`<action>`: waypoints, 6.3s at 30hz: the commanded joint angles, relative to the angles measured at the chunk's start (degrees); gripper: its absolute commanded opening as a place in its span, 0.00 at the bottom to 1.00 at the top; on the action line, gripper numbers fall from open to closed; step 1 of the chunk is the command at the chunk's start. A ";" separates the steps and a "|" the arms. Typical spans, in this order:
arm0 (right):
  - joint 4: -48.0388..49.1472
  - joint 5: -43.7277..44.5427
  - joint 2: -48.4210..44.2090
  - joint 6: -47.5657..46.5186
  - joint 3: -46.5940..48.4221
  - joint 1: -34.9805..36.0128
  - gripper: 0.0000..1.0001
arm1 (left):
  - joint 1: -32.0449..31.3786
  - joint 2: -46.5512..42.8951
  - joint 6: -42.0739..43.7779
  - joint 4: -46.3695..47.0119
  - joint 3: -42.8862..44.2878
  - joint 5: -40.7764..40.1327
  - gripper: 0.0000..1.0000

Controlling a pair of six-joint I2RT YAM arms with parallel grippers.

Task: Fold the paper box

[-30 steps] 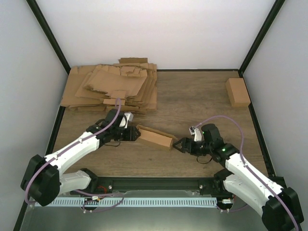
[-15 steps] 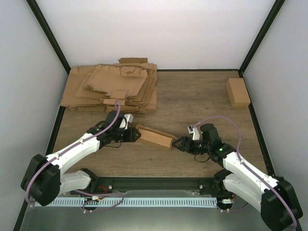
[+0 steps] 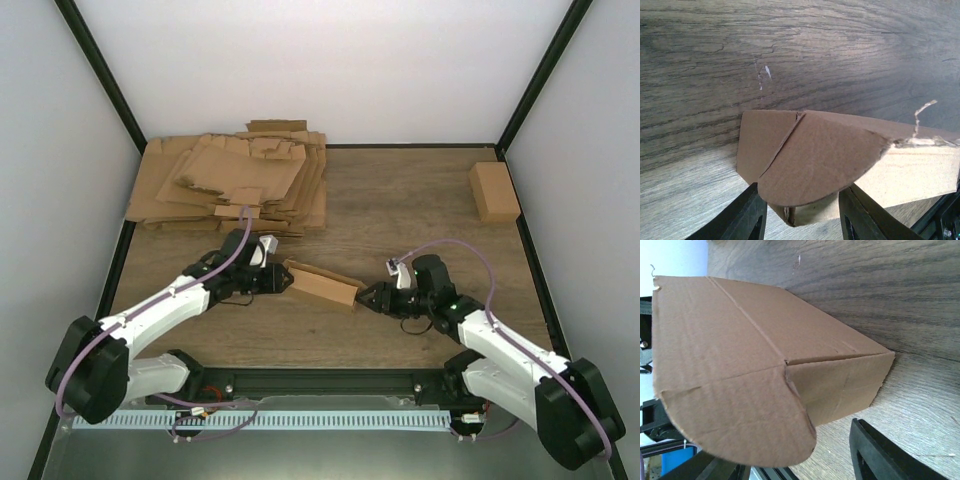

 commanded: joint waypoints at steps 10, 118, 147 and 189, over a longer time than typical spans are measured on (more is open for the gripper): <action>6.27 -0.77 4.40 -0.02 0.14 0.43 0.49 | 0.24 1.41 -0.80 2.39 -1.24 0.88 0.41; 8.36 38.93 32.00 -6.96 22.27 28.40 0.03 | 0.63 43.51 22.71 -22.32 43.07 16.69 0.13; 9.73 31.85 22.19 -12.06 15.73 28.30 0.22 | -0.32 33.05 18.28 -23.98 48.66 -0.77 0.61; -11.06 26.41 7.04 -33.29 24.48 10.11 0.45 | -10.37 -4.08 -1.17 -21.95 10.01 -26.03 0.36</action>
